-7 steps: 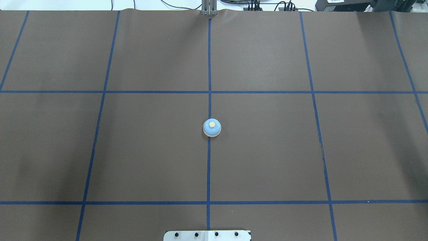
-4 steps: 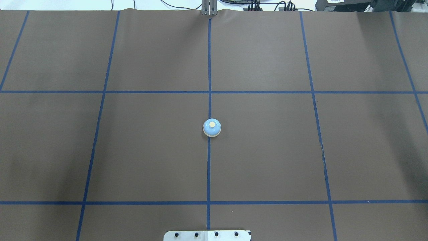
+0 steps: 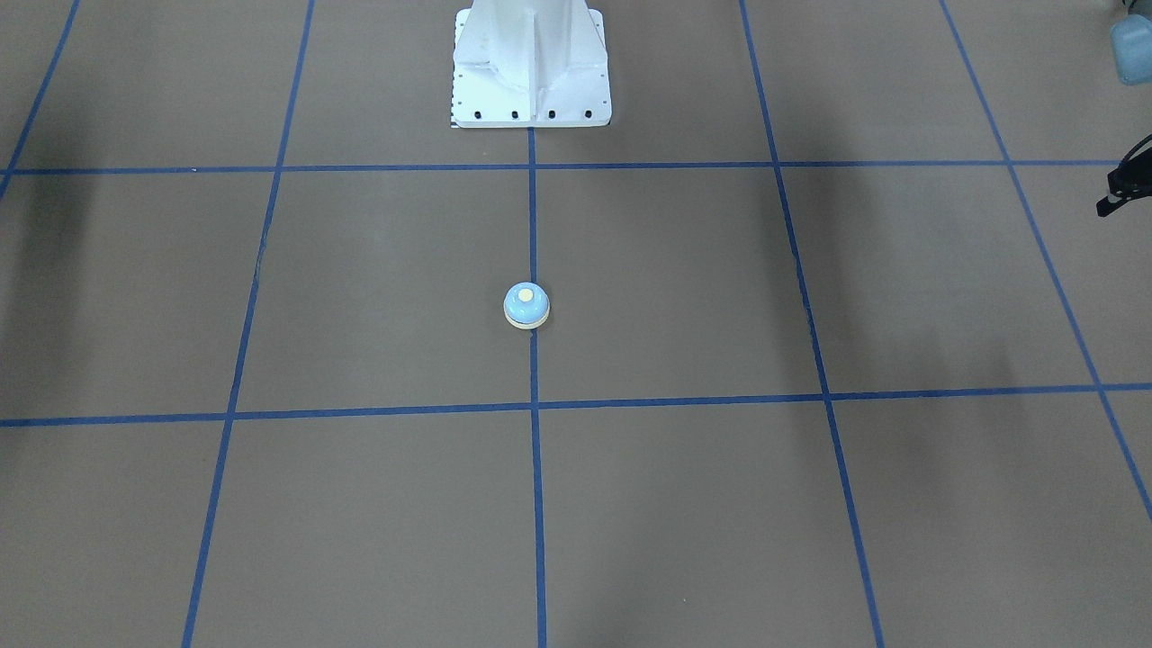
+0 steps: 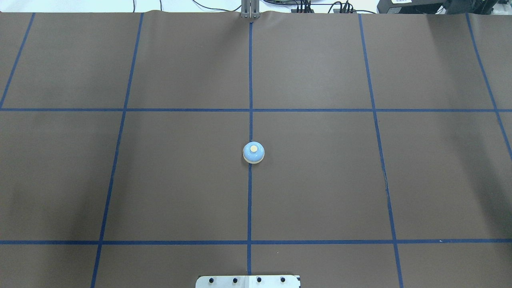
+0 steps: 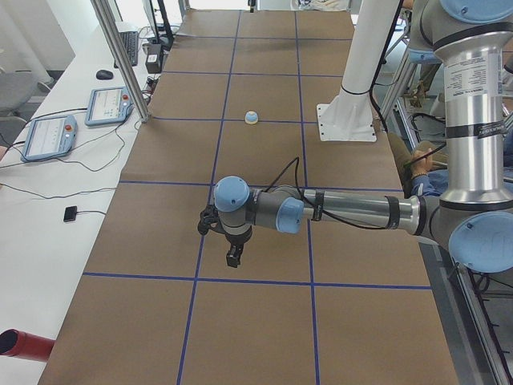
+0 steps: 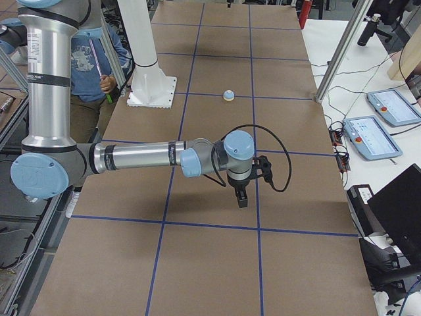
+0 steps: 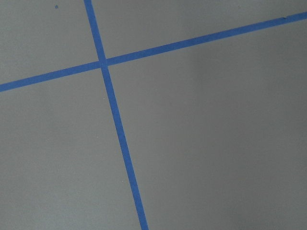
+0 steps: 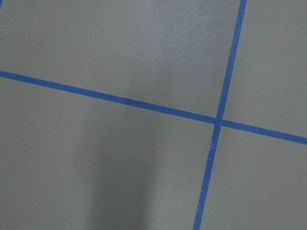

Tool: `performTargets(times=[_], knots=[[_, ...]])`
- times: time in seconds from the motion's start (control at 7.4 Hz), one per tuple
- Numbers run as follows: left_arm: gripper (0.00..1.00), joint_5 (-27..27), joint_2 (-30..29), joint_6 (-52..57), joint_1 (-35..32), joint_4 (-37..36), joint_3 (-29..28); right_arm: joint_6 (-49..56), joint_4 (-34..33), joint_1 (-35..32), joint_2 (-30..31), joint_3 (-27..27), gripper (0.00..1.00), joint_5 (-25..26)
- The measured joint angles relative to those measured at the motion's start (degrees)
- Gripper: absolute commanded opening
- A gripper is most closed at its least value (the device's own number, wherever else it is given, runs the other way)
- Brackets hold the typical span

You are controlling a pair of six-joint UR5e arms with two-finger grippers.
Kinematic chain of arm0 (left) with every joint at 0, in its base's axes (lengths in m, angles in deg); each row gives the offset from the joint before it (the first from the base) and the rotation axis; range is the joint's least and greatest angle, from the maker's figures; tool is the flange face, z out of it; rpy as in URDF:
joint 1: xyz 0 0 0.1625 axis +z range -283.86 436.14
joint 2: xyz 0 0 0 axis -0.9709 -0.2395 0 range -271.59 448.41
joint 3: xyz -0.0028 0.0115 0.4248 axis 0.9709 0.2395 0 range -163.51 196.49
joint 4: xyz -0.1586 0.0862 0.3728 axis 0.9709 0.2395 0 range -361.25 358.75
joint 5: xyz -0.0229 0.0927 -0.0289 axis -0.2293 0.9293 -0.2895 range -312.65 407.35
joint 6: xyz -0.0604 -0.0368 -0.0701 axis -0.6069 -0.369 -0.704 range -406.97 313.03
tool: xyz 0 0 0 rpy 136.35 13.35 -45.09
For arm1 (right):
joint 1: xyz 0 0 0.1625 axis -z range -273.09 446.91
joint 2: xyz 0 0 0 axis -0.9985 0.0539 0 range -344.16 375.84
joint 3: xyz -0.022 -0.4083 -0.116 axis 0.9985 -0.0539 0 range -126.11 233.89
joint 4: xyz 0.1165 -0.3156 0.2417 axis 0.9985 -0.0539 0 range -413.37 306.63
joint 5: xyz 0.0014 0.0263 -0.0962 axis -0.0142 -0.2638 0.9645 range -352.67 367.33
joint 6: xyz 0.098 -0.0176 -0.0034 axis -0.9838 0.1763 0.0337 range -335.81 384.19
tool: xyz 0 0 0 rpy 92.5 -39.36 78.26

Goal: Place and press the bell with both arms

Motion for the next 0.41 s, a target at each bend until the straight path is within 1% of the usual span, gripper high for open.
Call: performTargets(times=[0.27,0.41], knots=[[1.0,0.07,-0.01,-0.02,-0.81,0.01,-0.07,0.07,-0.12,0.03,-0.53,0.02,1.0,0.28],[1.0,0.09,-0.01,-0.06,-2.62,-0.07,-0.42,0.21,-0.43,0.06,-1.09,-0.19,1.0,0.65]])
